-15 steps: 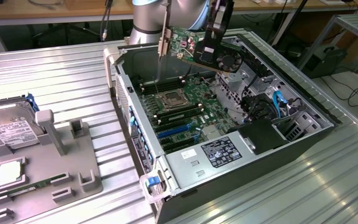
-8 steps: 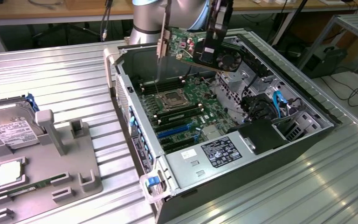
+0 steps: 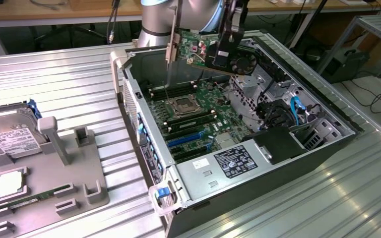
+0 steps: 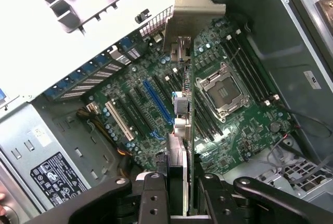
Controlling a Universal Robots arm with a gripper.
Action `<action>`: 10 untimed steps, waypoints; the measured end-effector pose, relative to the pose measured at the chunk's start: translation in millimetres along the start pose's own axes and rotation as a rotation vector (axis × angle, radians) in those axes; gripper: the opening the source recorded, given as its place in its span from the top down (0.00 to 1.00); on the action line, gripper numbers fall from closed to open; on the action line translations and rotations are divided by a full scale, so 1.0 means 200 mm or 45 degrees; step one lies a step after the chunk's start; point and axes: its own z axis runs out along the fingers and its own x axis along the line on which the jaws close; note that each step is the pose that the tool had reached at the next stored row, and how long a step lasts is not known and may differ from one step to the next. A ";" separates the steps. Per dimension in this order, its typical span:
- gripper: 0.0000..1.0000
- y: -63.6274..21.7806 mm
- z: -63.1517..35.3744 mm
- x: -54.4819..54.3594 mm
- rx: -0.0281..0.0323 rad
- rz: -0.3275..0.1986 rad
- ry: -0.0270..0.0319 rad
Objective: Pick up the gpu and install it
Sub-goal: 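Insert the gpu into the slot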
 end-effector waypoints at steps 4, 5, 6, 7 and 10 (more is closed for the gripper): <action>0.72 0.001 0.000 0.00 -0.0001 -0.033 -0.0003; 0.72 0.001 0.000 0.00 -0.0002 -0.040 -0.0004; 0.72 0.001 0.000 0.00 -0.0003 -0.049 -0.0005; 0.72 0.002 0.000 0.00 -0.0002 -0.060 -0.0006; 0.72 0.002 0.000 0.00 -0.0004 -0.086 -0.0009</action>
